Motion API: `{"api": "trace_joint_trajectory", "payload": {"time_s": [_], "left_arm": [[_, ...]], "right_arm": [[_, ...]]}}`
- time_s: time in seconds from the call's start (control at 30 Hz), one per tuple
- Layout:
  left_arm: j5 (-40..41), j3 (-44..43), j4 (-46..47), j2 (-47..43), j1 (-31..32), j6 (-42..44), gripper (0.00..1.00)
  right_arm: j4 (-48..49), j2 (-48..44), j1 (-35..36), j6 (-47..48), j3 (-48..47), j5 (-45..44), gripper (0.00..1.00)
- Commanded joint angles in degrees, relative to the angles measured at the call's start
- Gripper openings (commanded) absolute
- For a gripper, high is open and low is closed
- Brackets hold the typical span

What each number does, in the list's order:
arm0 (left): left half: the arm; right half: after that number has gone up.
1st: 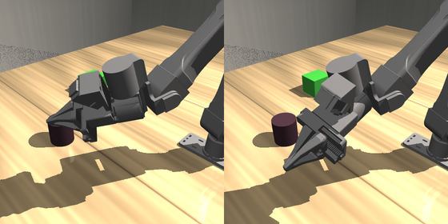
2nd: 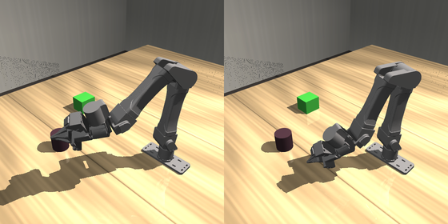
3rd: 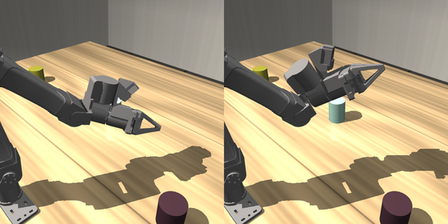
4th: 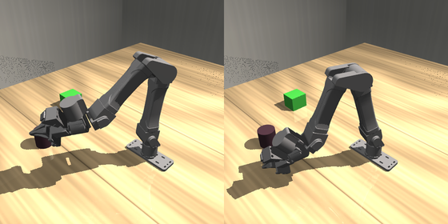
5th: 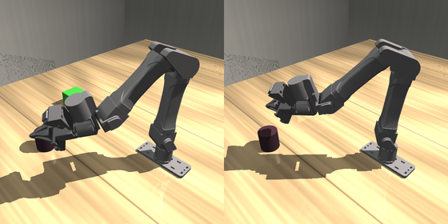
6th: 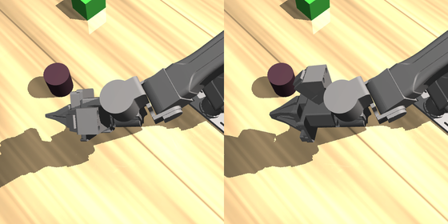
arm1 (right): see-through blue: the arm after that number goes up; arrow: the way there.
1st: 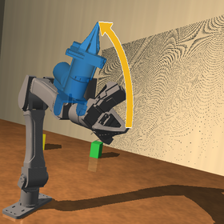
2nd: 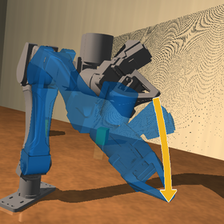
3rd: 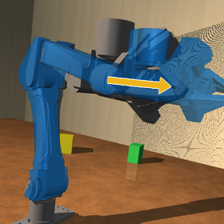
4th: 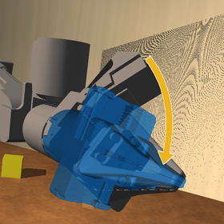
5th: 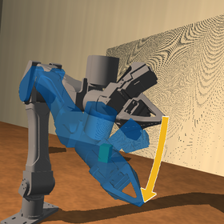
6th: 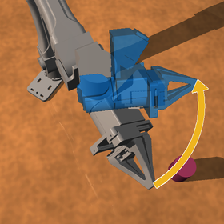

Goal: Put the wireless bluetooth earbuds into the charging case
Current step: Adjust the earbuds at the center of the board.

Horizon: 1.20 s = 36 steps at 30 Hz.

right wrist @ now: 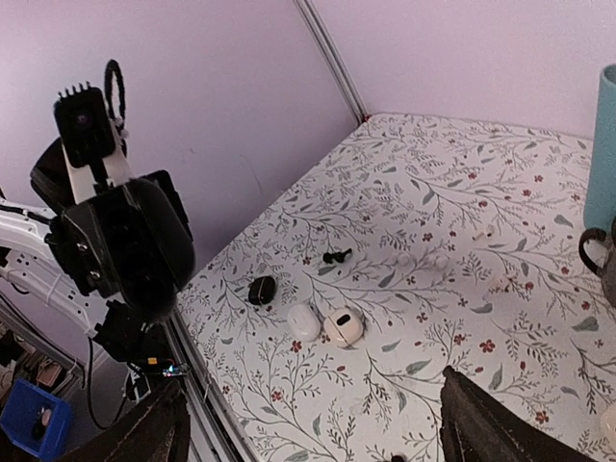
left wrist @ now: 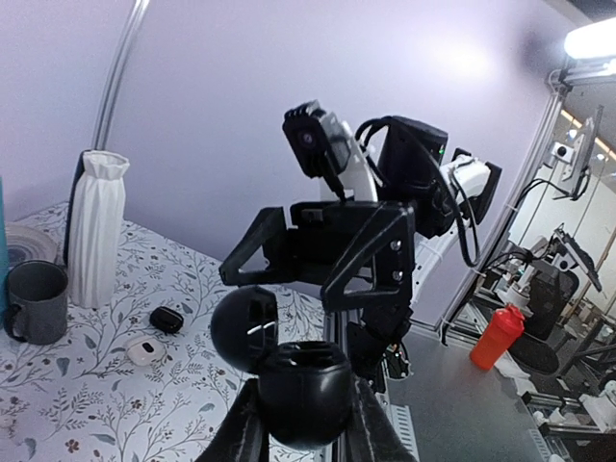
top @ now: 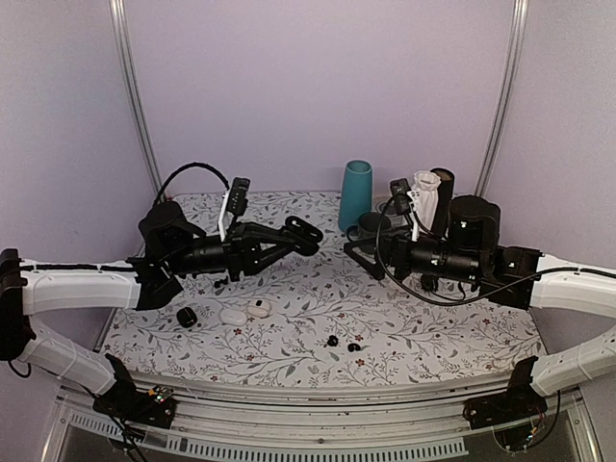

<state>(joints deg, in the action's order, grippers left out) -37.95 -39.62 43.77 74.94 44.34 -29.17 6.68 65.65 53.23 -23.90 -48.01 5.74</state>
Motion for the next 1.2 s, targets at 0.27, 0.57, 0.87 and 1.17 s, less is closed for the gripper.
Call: {"api": "trace_joint_trajectory", "payload": {"time_s": [0.27, 0.57, 0.87, 1.17], "left_arm": [[5.3, 2.9, 1.5, -4.7, -3.7, 1.4, 0.0], [4.9, 3.6, 1.9, -4.9, -4.3, 0.7, 0.0], [4.6, 3.9, 2.3, -4.9, -4.4, 0.1, 0.0], [4.3, 3.9, 2.7, -4.5, -4.6, -0.5, 0.0]], "right_arm": [[-14.2, 5.4, -0.1, -7.2, 6.5, -3.4, 0.73], [-14.4, 10.6, -0.1, -8.7, 10.6, -3.1, 0.57], [-13.3, 18.3, 1.5, -8.9, 11.0, -1.3, 0.37], [-11.2, 23.9, 5.4, -9.9, 10.3, 1.2, 0.14]]}}
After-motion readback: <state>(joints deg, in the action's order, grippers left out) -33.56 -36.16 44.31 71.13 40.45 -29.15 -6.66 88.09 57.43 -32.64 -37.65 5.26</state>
